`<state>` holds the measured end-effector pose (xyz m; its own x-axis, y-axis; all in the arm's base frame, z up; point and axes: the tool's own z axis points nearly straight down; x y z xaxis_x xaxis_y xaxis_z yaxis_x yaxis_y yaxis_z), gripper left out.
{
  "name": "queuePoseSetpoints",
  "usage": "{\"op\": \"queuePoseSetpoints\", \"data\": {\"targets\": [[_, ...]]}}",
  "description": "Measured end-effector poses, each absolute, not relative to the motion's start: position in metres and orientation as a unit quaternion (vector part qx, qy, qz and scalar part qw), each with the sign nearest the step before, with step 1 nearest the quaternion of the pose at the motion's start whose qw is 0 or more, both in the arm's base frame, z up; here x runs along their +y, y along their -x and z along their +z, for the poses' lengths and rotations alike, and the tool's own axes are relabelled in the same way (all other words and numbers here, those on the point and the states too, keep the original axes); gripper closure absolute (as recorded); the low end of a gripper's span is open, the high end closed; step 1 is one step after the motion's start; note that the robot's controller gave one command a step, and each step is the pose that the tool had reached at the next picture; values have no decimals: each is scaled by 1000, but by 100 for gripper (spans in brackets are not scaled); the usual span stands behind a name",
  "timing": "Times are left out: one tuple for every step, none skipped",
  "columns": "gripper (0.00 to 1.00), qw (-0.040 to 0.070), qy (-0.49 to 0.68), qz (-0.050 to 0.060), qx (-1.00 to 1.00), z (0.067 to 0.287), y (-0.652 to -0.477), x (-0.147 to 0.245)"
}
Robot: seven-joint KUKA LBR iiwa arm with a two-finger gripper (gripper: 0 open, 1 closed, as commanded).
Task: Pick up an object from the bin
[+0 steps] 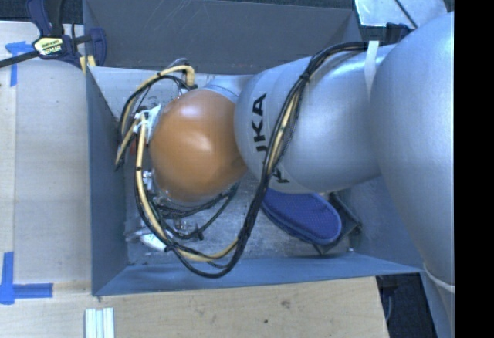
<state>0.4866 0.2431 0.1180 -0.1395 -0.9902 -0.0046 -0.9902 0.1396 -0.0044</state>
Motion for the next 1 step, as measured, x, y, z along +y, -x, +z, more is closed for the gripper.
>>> {"op": "queuePoseSetpoints", "data": {"targets": [[100, 5, 655, -1, 756, 193, -489, 244]]}}
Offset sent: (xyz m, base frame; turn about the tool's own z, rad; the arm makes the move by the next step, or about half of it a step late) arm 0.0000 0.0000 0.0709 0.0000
